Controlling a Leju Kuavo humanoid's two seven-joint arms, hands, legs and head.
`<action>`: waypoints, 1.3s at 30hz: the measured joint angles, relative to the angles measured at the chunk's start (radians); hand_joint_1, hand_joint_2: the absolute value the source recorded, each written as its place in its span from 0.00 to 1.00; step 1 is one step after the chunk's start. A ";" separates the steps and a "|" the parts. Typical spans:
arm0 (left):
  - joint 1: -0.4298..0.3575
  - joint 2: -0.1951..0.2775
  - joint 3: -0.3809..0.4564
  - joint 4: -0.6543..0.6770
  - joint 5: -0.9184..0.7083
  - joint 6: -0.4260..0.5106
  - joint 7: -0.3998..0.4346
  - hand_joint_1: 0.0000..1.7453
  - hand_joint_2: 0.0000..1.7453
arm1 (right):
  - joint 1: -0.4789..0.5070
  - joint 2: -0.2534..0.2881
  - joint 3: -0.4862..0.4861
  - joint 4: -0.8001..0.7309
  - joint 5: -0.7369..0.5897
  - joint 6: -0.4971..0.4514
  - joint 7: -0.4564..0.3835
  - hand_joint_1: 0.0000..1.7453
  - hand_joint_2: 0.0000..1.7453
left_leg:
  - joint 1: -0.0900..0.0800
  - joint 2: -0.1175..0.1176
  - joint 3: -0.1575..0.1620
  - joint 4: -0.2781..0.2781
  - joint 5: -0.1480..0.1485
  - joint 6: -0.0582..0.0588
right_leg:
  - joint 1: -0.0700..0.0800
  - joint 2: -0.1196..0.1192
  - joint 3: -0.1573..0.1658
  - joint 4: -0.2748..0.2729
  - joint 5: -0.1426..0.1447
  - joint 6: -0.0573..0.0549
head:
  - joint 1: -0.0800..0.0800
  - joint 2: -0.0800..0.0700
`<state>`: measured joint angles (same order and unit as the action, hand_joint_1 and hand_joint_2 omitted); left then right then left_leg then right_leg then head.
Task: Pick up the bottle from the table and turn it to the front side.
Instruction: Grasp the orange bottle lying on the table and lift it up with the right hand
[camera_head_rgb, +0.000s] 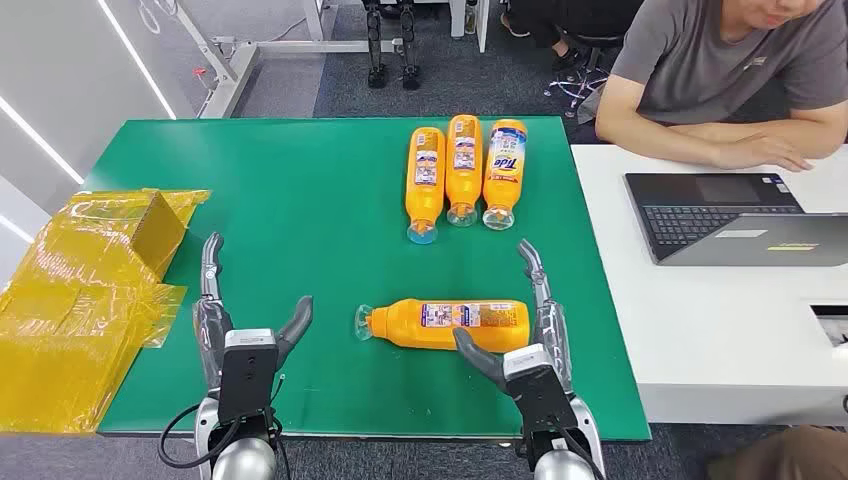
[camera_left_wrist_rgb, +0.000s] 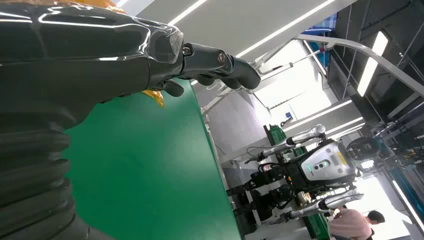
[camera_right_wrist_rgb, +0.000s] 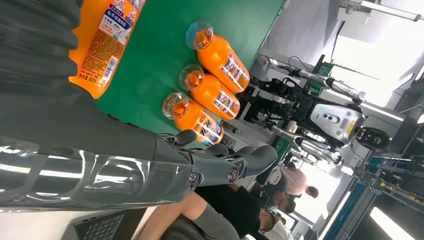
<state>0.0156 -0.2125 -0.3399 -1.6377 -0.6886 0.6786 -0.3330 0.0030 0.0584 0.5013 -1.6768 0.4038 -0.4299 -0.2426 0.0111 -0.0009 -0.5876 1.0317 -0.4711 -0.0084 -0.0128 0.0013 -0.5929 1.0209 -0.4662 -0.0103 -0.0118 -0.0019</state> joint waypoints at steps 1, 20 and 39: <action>0.000 0.000 0.000 0.000 0.000 0.000 0.000 0.00 1.00 | 0.000 0.000 0.000 0.000 0.000 0.000 0.000 0.00 1.00 | 0.000 0.000 0.000 0.000 0.000 0.000 | 0.000 0.000 0.000 0.000 0.000 0.000 | 0.000 0.000; 0.000 0.003 0.000 0.000 0.004 0.013 -0.005 0.00 1.00 | -0.044 -0.037 0.005 0.014 0.194 0.116 0.058 0.00 1.00 | 0.000 0.000 0.000 0.000 0.000 0.000 | 0.000 0.000 0.000 0.000 0.000 0.000 | 0.000 0.000; -0.020 0.008 -0.004 0.000 0.008 -0.075 -0.013 0.00 1.00 | -0.360 -0.292 0.067 0.198 0.405 0.638 0.127 0.00 1.00 | 0.000 -0.001 -0.001 0.002 0.000 0.000 | -0.001 0.000 0.000 0.000 0.001 0.001 | 0.000 0.000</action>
<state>-0.0049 -0.2043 -0.3437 -1.6377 -0.6809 0.6040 -0.3464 -0.3569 -0.2338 0.5678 -1.4788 0.8085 0.2077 -0.1161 0.0109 -0.0014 -0.5886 1.0336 -0.4710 -0.0080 -0.0133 0.0012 -0.5932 1.0209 -0.4653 -0.0098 -0.0120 -0.0019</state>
